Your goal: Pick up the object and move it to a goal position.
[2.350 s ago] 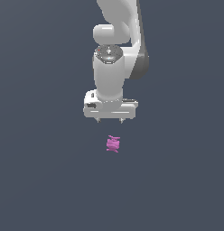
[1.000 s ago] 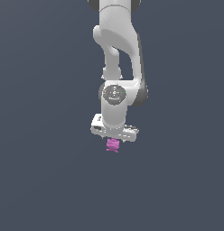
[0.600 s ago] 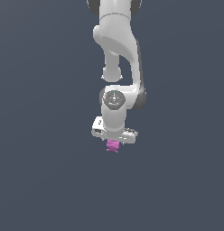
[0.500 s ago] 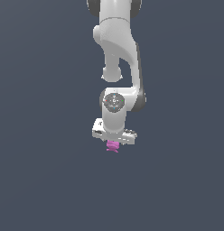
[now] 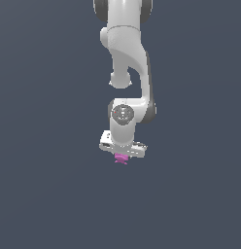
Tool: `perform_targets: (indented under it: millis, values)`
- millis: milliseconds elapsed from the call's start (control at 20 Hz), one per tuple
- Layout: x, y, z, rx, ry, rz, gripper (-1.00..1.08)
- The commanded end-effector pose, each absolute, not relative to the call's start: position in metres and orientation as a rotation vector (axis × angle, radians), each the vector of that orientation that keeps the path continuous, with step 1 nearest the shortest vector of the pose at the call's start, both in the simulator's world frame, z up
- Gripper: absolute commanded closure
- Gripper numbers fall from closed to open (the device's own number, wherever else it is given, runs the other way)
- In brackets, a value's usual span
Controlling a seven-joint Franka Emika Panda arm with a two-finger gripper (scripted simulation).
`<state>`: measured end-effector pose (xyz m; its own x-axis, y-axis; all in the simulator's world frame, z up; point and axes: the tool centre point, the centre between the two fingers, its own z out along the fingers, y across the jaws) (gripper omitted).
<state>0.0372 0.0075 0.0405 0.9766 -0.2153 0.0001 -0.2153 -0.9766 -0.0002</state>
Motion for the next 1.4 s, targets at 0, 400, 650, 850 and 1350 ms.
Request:
perform_targets:
  millis: [0, 400, 650, 850, 1350]
  values:
    - [0.037, 0.007, 0.04, -3.123, 0.341, 0.0, 1.08]
    - [0.037, 0.007, 0.041, -3.123, 0.34, -0.001, 1.08]
    - [0.034, 0.002, 0.052, -3.123, 0.34, -0.001, 1.08]
    - [0.029, -0.006, 0.068, -3.123, 0.34, -0.001, 1.08]
    - [0.005, -0.043, 0.147, -3.122, 0.341, 0.0, 1.08]
